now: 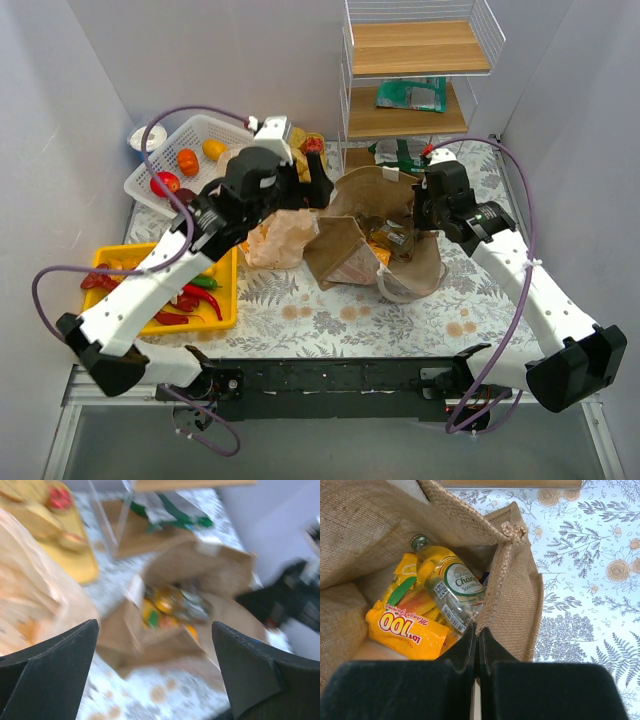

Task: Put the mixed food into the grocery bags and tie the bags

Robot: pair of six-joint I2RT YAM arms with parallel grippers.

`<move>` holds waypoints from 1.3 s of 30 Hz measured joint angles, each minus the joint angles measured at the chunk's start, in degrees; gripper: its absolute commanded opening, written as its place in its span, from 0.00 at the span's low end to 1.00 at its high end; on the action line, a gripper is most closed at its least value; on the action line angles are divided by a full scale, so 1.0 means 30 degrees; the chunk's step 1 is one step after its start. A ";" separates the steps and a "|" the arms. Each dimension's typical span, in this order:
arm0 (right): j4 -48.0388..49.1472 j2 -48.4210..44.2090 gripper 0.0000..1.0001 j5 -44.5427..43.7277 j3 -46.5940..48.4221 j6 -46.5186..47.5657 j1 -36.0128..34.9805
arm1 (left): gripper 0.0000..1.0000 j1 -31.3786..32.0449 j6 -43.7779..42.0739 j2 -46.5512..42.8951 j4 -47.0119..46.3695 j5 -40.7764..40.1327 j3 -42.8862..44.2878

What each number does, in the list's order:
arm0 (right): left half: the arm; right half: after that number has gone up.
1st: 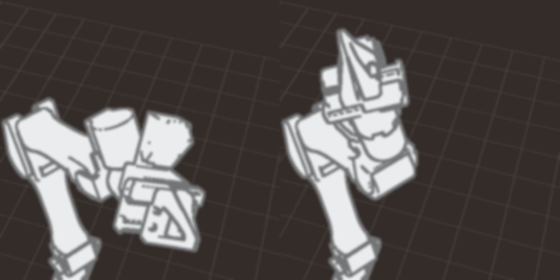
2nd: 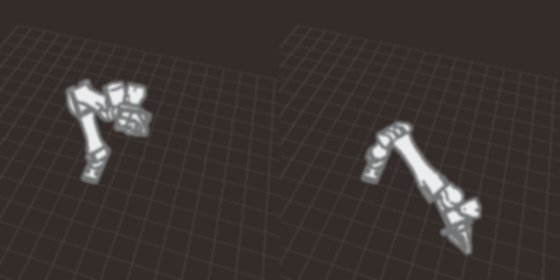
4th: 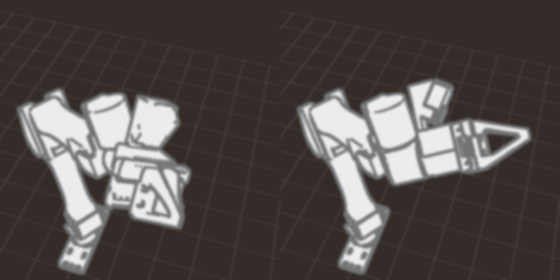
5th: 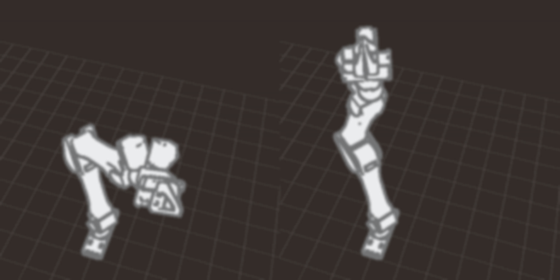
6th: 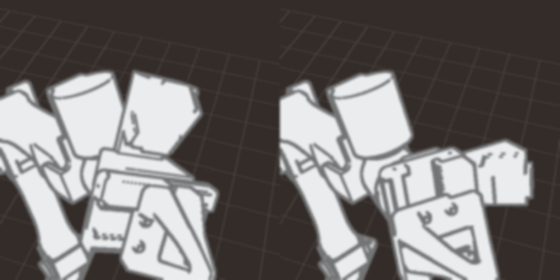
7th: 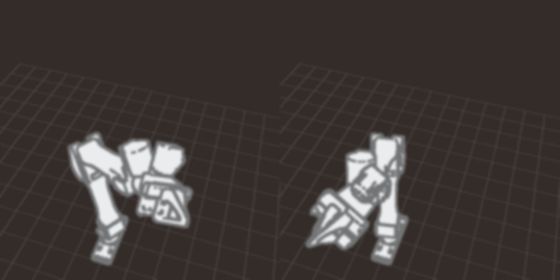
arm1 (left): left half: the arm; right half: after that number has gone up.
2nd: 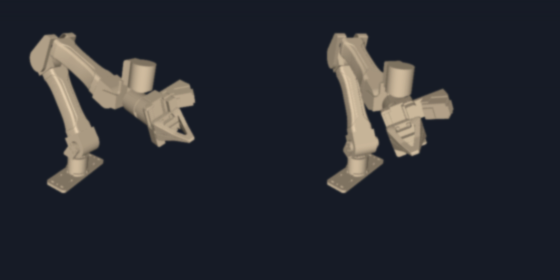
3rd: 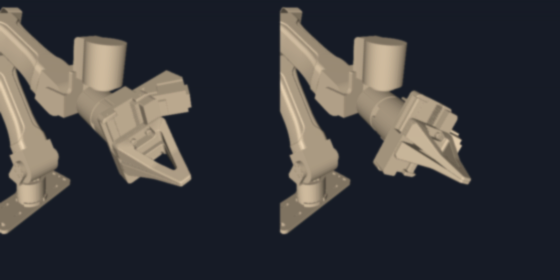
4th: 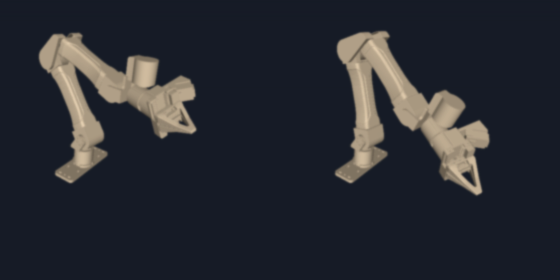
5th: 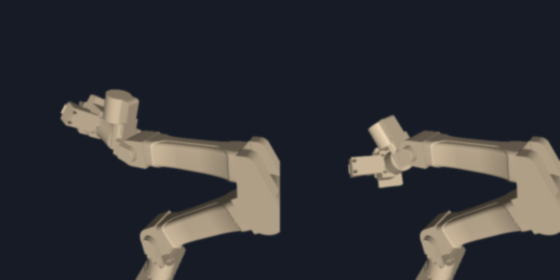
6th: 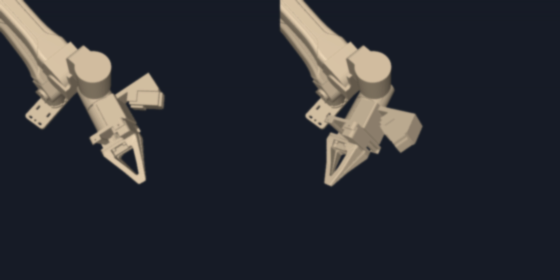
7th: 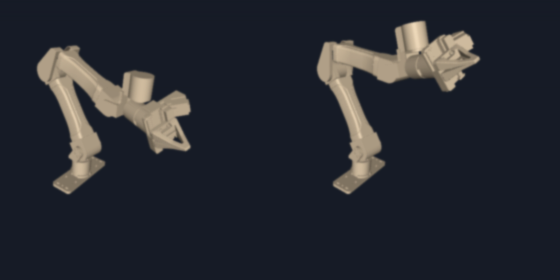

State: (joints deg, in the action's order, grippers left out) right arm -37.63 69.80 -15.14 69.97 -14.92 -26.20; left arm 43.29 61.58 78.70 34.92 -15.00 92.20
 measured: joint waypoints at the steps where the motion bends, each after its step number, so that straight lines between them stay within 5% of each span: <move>1: 0.0000 0.0000 0.01 -0.0124 0.0000 -0.0160 -0.0117 | 0.93 0.0459 0.0750 -0.0984 0.0284 0.0124 -0.0838; 9: 0.0488 -0.0226 0.01 -0.0918 -0.0554 -0.1253 -0.0656 | 0.92 0.1807 0.6076 -0.5129 -0.0976 0.3759 -0.7118; 20: 0.1515 -0.1668 0.01 -0.1122 -0.2288 -0.1610 -0.0954 | 0.93 0.2186 0.8102 -0.0430 -0.4728 0.6339 -0.7315; 30: 0.2280 -0.1814 0.01 -0.0889 -0.2798 -0.1566 -0.1064 | 0.80 0.2208 0.7912 0.3147 -0.4699 0.5763 -0.6215; 33: 0.2608 -0.1858 0.01 -0.0794 -0.3053 -0.1545 -0.1064 | 0.62 0.2208 0.7730 0.3504 -0.4510 0.5275 -0.5960; 38: 0.2922 -0.1865 0.01 -0.0561 -0.3155 -0.1450 -0.1086 | 0.00 0.2331 0.7614 0.4248 -0.4779 0.5421 -0.5217; 39: 0.2922 -0.1865 0.01 -0.0546 -0.3155 -0.1377 -0.1086 | 0.00 0.2361 0.7468 0.4255 -0.4809 0.5603 -0.5209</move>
State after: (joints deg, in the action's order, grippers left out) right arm -28.86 64.20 -16.78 60.51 -19.05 -29.45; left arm 50.37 83.99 91.46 20.49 1.80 76.58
